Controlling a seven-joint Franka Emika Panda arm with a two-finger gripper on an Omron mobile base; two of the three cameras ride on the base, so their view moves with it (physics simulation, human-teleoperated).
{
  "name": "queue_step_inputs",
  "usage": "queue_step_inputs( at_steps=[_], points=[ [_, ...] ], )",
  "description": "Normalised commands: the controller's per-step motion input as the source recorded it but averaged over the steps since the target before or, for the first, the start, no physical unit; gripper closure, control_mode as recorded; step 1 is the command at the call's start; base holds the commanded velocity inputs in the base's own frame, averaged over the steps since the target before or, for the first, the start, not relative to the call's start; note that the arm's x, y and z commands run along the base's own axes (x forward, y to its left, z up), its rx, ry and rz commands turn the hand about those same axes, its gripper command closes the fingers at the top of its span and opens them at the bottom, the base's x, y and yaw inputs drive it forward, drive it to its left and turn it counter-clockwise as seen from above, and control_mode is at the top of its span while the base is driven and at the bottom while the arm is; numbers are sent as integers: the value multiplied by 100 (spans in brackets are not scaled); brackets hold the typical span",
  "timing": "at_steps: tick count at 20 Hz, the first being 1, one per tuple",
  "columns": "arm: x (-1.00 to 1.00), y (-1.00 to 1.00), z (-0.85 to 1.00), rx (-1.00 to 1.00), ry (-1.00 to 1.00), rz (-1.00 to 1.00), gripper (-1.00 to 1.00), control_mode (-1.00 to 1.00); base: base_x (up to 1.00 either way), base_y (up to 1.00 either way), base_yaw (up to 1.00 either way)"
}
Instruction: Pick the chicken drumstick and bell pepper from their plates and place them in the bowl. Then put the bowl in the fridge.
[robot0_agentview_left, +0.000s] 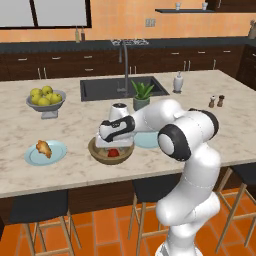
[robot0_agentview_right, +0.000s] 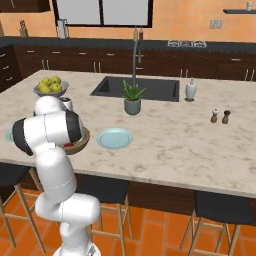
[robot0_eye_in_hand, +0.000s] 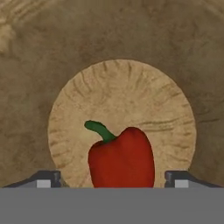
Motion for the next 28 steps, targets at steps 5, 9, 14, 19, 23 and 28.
queue_step_inputs(
  at_steps=[5, 9, 14, 19, 23, 28],
  points=[
    [-42, 0, 91, 2, -1, 8, -100, -100, 0, 0, 0],
    [-100, -25, 50, 0, -4, 2, -100, -100, 0, 0, 0],
    [-100, -41, 13, 0, -6, 0, -100, -100, 0, 0, 0],
    [-66, -14, 0, -1, 0, 0, -100, -100, 0, 0, 0],
    [-14, 0, 0, 0, -1, 0, -100, -100, 0, 0, 0],
    [0, 0, 0, 0, 0, 0, -100, -100, 0, 0, 0]
  ],
)
